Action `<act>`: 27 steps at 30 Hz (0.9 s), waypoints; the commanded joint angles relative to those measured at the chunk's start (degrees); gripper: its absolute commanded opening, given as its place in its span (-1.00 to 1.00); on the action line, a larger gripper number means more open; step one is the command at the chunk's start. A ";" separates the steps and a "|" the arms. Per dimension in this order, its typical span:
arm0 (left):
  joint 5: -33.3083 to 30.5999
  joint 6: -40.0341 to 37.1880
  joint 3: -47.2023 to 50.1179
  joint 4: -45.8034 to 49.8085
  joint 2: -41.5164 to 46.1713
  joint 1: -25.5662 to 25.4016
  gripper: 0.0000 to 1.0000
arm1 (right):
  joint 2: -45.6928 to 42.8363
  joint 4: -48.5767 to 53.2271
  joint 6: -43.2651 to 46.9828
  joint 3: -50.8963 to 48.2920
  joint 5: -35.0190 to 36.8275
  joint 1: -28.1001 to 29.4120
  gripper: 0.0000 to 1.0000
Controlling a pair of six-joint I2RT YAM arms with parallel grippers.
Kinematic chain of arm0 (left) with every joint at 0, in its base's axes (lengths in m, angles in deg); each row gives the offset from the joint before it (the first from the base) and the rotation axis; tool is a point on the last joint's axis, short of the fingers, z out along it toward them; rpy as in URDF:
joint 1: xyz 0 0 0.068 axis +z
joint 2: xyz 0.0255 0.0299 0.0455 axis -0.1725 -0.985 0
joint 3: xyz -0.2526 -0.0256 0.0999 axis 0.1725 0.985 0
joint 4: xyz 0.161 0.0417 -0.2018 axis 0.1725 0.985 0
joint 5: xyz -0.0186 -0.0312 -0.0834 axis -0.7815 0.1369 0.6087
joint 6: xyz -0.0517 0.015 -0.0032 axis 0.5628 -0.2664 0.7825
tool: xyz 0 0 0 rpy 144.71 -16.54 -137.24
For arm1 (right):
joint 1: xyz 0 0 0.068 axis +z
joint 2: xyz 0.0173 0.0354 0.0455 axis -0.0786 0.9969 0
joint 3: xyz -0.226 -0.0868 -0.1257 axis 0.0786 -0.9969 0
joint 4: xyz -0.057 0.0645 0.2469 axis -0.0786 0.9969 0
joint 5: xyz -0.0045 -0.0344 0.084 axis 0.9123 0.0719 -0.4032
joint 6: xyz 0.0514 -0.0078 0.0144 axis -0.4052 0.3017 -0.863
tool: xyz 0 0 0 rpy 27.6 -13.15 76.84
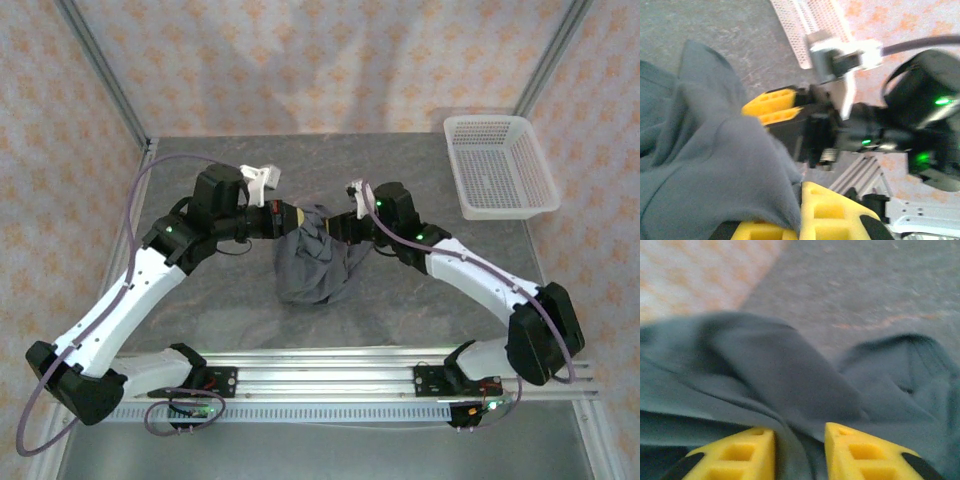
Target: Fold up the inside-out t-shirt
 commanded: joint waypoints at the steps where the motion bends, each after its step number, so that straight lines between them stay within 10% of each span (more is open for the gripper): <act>1: 4.34 1.52 -2.22 -2.50 -0.79 0.57 -1.00 | -6.70 2.87 3.31 -0.97 11.67 2.73 -0.23; 8: 6.04 0.91 -1.26 -3.59 -3.18 0.65 -1.00 | -20.62 -1.60 16.29 -9.30 22.62 14.97 -0.08; 19: 9.56 -0.72 -1.62 -3.29 -2.65 0.67 -1.00 | -7.93 -1.84 36.72 -1.92 21.95 14.71 0.19; 21: 10.76 -2.74 -1.88 -2.66 -2.78 0.67 -1.00 | -6.59 -1.36 34.01 0.06 18.01 14.01 -0.14; 23: 8.33 -5.58 -3.23 2.40 -2.93 1.36 -1.00 | -7.37 -2.09 29.16 0.52 11.75 12.43 -0.95; 27: 2.90 -9.95 -1.13 7.51 -2.17 7.09 -1.00 | -13.58 -10.81 16.13 -4.49 -4.41 9.41 -1.00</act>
